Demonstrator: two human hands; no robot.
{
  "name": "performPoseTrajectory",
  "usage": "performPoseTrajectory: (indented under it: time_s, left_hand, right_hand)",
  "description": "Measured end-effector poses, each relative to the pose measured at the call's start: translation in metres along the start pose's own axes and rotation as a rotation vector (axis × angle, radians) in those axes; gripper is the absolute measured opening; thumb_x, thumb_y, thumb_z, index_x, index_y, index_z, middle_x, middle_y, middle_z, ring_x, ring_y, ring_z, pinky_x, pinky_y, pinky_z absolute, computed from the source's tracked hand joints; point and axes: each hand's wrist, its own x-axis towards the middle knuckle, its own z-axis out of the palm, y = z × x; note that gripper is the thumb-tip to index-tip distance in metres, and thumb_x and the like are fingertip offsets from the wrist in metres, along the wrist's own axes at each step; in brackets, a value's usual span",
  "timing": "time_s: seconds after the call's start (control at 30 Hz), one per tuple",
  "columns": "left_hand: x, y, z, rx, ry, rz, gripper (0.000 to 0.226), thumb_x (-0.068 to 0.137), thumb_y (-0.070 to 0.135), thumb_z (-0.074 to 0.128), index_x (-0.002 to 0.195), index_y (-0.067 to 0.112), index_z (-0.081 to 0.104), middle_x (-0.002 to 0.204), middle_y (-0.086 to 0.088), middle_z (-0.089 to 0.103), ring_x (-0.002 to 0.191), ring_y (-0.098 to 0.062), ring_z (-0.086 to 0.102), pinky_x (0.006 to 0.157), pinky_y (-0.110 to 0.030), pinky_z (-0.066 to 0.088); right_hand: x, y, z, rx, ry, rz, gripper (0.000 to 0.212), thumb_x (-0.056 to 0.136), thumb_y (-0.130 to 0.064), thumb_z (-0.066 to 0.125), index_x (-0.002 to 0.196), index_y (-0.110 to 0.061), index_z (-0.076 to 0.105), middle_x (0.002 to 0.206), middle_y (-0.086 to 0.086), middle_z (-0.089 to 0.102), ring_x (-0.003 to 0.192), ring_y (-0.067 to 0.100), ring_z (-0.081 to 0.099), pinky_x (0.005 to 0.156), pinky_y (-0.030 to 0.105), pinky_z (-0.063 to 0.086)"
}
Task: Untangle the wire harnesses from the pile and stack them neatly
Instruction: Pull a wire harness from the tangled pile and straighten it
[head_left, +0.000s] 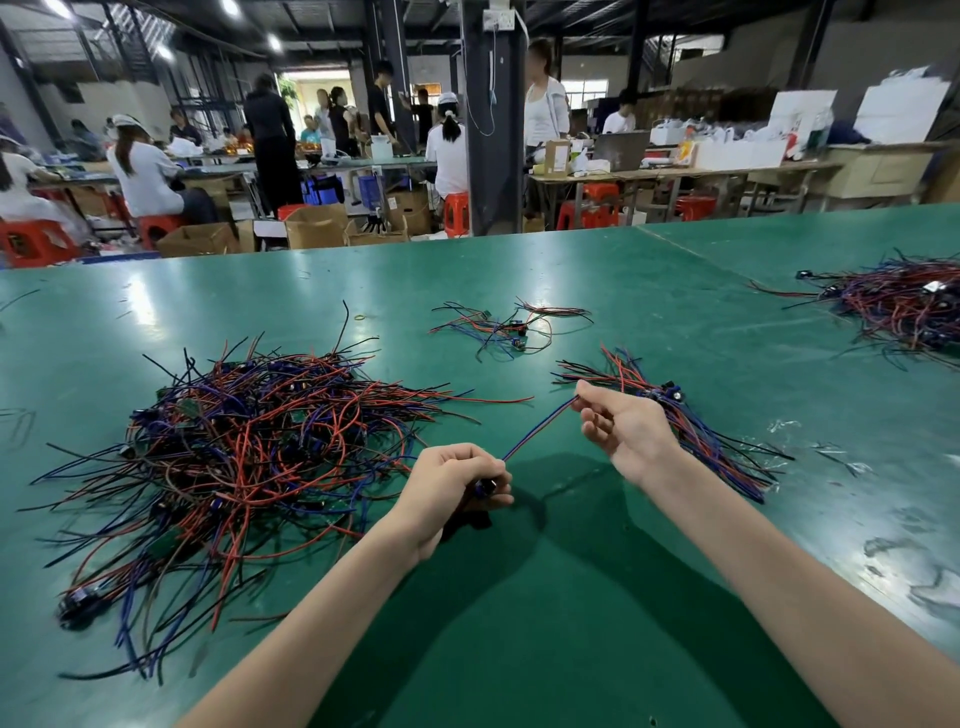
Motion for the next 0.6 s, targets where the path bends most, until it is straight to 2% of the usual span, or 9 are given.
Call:
performPoseTrajectory:
  time_s: [0.1, 0.17, 0.23, 0.33, 0.5, 0.6]
  left_hand:
    - [0.001, -0.002, 0.0, 0.048, 0.019, -0.002, 0.028, 0.083, -0.008, 0.058, 0.057, 0.002, 0.06, 0.059, -0.012, 0.063, 0.052, -0.019, 0.06, 0.054, -0.026, 0.056]
    - [0.003, -0.004, 0.0, 0.103, 0.035, 0.014, 0.033, 0.082, -0.007, 0.058, 0.053, 0.007, 0.062, 0.058, -0.01, 0.063, 0.052, -0.017, 0.059, 0.057, -0.028, 0.056]
    - [0.004, -0.005, -0.001, 0.18, 0.056, 0.033, 0.037, 0.08, -0.004, 0.059, 0.048, 0.014, 0.064, 0.058, -0.007, 0.063, 0.052, -0.016, 0.059, 0.063, -0.031, 0.053]
    - [0.005, -0.006, -0.004, 0.161, 0.063, 0.021, 0.038, 0.08, -0.004, 0.058, 0.048, 0.015, 0.064, 0.058, -0.007, 0.062, 0.053, -0.017, 0.059, 0.072, -0.038, 0.055]
    - [0.005, -0.007, -0.003, 0.105, 0.045, 0.011, 0.04, 0.083, -0.006, 0.057, 0.047, 0.012, 0.062, 0.057, -0.009, 0.062, 0.053, -0.016, 0.06, 0.06, -0.031, 0.059]
    - [0.005, -0.004, -0.002, 0.067, 0.038, 0.008, 0.036, 0.082, -0.008, 0.056, 0.049, 0.007, 0.06, 0.058, -0.011, 0.06, 0.051, -0.017, 0.058, 0.056, -0.029, 0.057]
  right_hand:
    - [-0.005, -0.005, 0.001, 0.252, -0.128, 0.213, 0.012, 0.084, -0.004, 0.063, 0.074, -0.001, 0.059, 0.056, 0.005, 0.06, 0.036, 0.002, 0.05, 0.036, 0.01, 0.041]
    - [-0.01, -0.006, 0.003, 0.346, -0.22, 0.292, 0.008, 0.076, -0.006, 0.064, 0.075, -0.001, 0.058, 0.058, 0.006, 0.059, 0.037, 0.001, 0.049, 0.036, 0.009, 0.04]
    - [-0.013, -0.006, 0.006, 0.369, -0.265, 0.312, 0.012, 0.07, -0.007, 0.065, 0.077, -0.001, 0.059, 0.059, 0.006, 0.059, 0.037, 0.001, 0.049, 0.036, 0.009, 0.04]
    - [-0.014, -0.007, 0.009, 0.345, -0.264, 0.308, 0.011, 0.069, -0.007, 0.065, 0.077, -0.001, 0.058, 0.059, 0.006, 0.059, 0.037, 0.0, 0.047, 0.035, 0.008, 0.039]
    - [-0.016, -0.002, 0.006, 0.424, -0.344, 0.37, 0.007, 0.072, -0.006, 0.065, 0.073, 0.001, 0.062, 0.061, 0.006, 0.058, 0.036, 0.002, 0.047, 0.034, 0.008, 0.038]
    - [-0.006, -0.001, 0.004, 0.386, -0.272, 0.312, 0.006, 0.075, -0.005, 0.064, 0.073, -0.001, 0.06, 0.059, 0.006, 0.058, 0.035, 0.001, 0.046, 0.034, 0.008, 0.036]
